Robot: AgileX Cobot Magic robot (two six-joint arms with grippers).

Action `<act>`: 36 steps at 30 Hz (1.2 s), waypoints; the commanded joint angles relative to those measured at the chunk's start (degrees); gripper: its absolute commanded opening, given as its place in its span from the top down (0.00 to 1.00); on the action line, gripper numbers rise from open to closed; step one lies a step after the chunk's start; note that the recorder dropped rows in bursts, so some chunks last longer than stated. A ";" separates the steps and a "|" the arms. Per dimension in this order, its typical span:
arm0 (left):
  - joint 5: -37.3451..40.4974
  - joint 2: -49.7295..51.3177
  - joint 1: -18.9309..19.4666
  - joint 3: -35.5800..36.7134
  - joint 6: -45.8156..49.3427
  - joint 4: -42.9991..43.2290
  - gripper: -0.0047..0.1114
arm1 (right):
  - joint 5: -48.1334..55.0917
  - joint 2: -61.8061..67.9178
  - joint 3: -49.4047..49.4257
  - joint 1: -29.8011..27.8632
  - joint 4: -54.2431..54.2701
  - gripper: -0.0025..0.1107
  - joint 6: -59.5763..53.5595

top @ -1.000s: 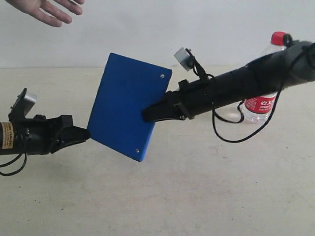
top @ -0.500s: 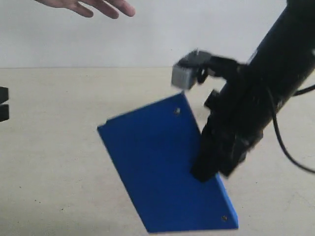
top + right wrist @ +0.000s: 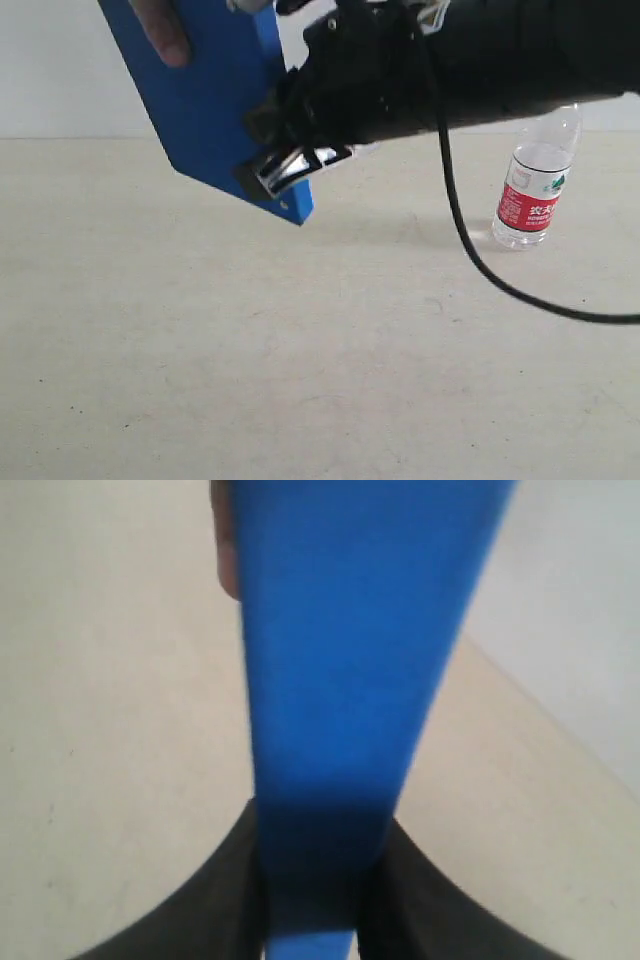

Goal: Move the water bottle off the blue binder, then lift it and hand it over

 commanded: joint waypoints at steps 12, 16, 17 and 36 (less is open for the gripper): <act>1.72 -5.15 0.14 5.81 -2.19 -2.11 0.92 | -9.99 -1.23 -6.25 -0.11 1.02 0.77 0.50; 2.57 -5.15 0.14 5.63 -2.63 -2.11 0.92 | -10.54 -3.74 -6.25 -0.11 1.02 0.60 0.39; 3.01 -5.15 0.14 5.39 -2.97 -2.11 0.92 | -10.64 -5.19 -6.25 -0.11 1.02 0.59 0.39; 4.44 -5.15 0.14 4.86 -3.37 -4.95 0.92 | 34.57 -48.04 9.90 -15.55 -11.96 0.98 25.24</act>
